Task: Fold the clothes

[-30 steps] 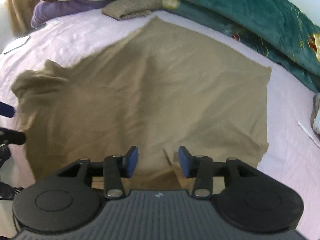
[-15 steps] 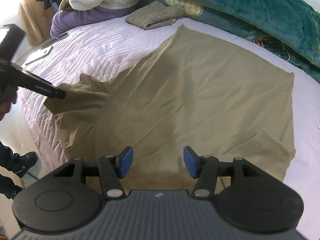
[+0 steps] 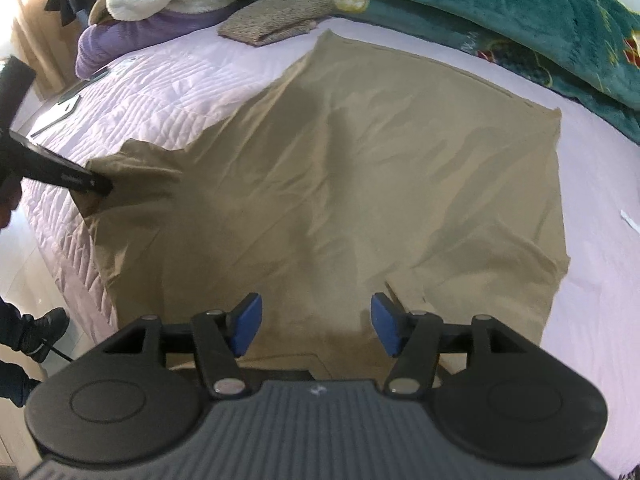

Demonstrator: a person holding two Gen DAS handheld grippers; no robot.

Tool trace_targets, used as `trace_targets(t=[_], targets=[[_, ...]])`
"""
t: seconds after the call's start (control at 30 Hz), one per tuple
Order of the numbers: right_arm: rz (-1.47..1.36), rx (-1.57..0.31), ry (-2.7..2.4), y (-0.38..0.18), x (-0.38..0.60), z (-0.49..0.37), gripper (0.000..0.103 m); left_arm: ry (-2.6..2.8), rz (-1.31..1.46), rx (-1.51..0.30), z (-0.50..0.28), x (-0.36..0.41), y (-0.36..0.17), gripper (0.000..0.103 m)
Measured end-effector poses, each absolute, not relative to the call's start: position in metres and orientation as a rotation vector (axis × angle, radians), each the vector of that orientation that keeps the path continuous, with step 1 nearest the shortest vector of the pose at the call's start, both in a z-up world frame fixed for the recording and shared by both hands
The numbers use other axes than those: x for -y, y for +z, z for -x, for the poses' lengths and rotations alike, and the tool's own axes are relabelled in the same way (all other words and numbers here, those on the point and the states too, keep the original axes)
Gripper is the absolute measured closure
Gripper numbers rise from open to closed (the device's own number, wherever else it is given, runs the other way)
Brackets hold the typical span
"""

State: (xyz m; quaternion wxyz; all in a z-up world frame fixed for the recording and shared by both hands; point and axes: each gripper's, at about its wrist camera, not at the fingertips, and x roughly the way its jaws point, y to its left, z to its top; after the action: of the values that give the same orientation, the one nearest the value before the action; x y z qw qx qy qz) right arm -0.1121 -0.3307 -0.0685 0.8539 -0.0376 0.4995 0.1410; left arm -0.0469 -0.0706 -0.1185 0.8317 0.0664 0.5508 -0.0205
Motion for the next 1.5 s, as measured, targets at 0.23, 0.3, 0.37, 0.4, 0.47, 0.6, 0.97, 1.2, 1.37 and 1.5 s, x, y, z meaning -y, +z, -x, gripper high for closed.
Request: trace_targets(t=[0.23,0.3,0.37,0.4,0.47,0.6,0.97,1.2,1.37,1.5], targets=[[0.024,-1.054,0.256,-0.072,0.356,0.121,0.042,-0.032,-0.201,-1.115,0.033,0.106,-0.079,0.099],[0.005,-1.054,0.243,-0.073,0.367,0.123,0.042,-0.051,-0.249,-1.097,0.029,0.125,-0.070,0.099],[-0.009,-1.053,0.234,-0.073,0.376,0.126,0.042,-0.072,-0.292,-1.084,0.026,0.144,-0.063,0.099],[-0.015,-1.053,0.230,-0.073,0.380,0.127,0.042,-0.082,-0.298,-1.082,0.024,0.153,-0.060,0.099],[-0.027,-1.053,0.222,-0.073,0.390,0.130,0.042,-0.104,-0.330,-1.071,0.022,0.173,-0.055,0.099],[-0.059,-1.056,0.209,-0.075,0.407,0.136,0.042,-0.164,-0.423,-1.041,0.024,0.224,-0.051,0.098],[-0.125,-1.069,0.183,-0.083,0.453,0.152,0.042,-0.385,-0.650,-1.003,0.042,0.359,-0.092,0.074],[-0.146,-1.081,0.156,-0.084,0.464,0.157,0.042,-0.449,-0.697,-0.948,0.060,0.386,-0.084,0.034],[-0.153,-1.038,0.140,-0.069,0.464,0.157,0.042,-0.426,-0.638,-0.921,0.075,0.351,-0.053,0.034],[-0.175,-0.967,0.165,-0.048,0.455,0.141,0.042,-0.352,-0.574,-0.962,0.097,0.289,-0.042,0.032]])
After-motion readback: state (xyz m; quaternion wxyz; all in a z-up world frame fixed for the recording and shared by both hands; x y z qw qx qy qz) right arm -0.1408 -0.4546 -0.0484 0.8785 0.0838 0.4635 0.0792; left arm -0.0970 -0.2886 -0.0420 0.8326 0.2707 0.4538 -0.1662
